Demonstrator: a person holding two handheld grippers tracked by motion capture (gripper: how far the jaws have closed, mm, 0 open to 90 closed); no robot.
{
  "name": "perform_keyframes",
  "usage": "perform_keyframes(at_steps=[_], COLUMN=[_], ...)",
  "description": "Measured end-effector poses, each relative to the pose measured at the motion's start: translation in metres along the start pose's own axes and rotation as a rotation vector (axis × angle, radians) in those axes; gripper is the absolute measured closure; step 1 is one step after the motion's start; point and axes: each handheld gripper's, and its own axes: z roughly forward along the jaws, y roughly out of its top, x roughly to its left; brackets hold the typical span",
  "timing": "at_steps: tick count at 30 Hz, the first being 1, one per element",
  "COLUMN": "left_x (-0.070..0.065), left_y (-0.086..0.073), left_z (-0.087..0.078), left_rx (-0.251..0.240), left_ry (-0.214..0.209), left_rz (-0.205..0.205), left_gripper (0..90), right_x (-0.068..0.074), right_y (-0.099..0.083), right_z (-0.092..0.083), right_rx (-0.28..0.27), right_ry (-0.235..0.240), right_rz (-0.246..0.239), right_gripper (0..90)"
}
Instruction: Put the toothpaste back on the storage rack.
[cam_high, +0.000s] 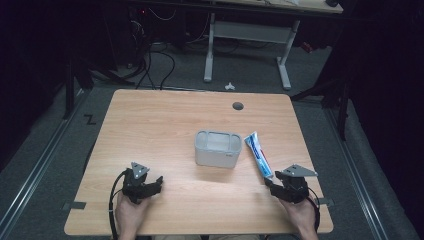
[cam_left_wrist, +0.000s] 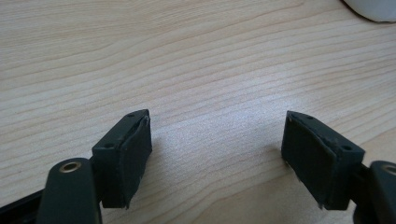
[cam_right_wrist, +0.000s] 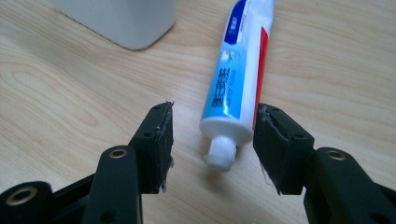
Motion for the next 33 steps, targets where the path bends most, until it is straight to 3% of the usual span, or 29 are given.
perform_keyframes(at_steps=[12, 20, 33], left_x=[0.000, 0.000, 0.000], left_y=[0.000, 0.001, 0.001], left_z=[0.000, 0.001, 0.001], left_rx=[0.001, 0.002, 0.001], left_ry=[0.000, -0.003, -0.004], left_rz=[0.006, 0.009, 0.008], left_gripper=[25.0, 25.1, 25.1], right_x=[0.004, -0.005, -0.018], right_y=[0.033, 0.054, 0.072], right_z=[0.006, 0.010, 0.024], right_rx=[0.007, 0.013, 0.044], right_ry=[0.007, 0.001, -0.005], right_rz=[-0.040, -0.025, 0.002], right_gripper=[47.8, 49.2, 48.3])
